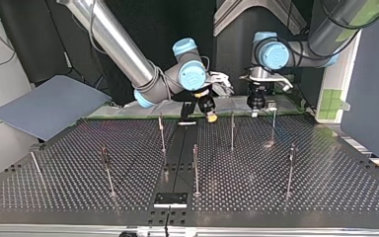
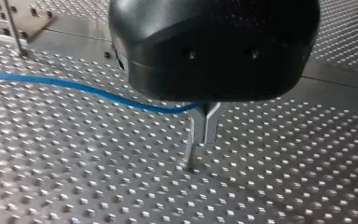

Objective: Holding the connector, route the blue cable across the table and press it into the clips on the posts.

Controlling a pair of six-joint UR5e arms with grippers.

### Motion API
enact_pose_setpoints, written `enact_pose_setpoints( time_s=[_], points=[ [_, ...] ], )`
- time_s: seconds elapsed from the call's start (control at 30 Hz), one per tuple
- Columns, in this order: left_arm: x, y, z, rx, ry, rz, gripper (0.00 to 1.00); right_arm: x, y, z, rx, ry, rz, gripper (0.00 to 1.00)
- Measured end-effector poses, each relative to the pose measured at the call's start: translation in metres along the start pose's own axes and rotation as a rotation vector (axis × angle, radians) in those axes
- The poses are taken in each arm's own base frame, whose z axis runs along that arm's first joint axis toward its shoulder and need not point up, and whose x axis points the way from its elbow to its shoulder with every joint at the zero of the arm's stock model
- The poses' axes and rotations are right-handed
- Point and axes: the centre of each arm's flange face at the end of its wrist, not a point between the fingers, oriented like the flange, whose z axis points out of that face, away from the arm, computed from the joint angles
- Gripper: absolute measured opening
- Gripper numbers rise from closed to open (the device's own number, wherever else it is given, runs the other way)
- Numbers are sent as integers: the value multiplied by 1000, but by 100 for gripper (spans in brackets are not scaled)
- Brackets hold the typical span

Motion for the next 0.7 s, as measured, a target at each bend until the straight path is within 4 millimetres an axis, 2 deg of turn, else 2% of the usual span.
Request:
enact_pose_setpoints(
  time_s=[0.33,0.7],
  points=[
    [22,3,13,13,31,1,0,-5,9,8,8,9,34,0],
    [14,0,27,34,5,-1,0,-5,23,13,15,10,46,0]
  ],
)
